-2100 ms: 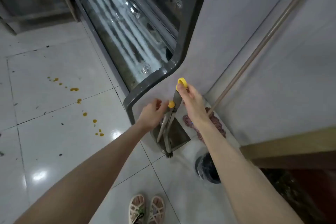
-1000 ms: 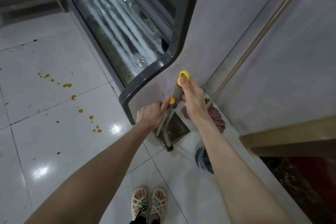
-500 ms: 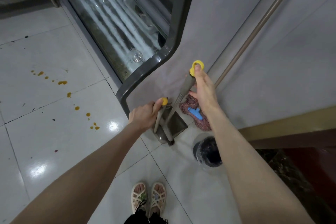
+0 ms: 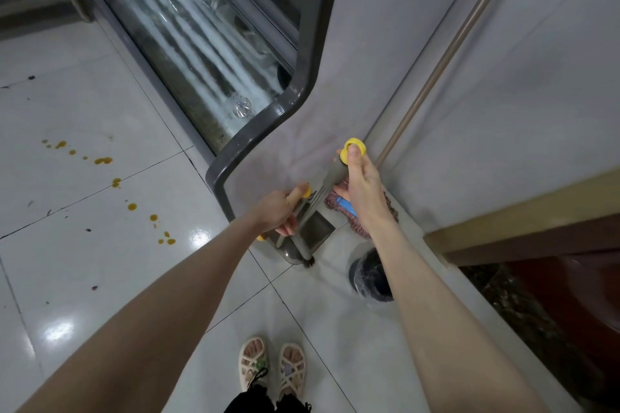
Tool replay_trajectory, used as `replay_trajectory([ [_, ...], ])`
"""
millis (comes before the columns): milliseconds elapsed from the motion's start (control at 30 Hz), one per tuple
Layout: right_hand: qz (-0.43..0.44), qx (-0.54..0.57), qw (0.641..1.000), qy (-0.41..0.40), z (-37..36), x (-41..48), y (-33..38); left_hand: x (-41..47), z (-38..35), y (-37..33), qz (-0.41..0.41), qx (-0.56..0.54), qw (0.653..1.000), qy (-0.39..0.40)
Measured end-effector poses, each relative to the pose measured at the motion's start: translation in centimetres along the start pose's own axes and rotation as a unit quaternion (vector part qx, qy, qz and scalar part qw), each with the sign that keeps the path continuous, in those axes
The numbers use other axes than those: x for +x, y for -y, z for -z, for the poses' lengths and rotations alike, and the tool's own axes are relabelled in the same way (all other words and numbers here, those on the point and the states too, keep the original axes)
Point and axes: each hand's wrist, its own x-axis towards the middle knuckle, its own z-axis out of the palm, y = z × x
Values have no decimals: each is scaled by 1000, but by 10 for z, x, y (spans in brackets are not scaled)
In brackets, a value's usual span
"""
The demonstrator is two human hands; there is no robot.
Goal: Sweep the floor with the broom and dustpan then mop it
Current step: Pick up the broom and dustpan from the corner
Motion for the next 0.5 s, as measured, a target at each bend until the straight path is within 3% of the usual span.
replay_trajectory([
  [100,-3,-8,1000,2,4,-5,-5,-8,-9,1,9,-51,999,10],
  [500,27,-36,995,89,20,-52,-7,-91,-43,33,9,-24,993,-116],
])
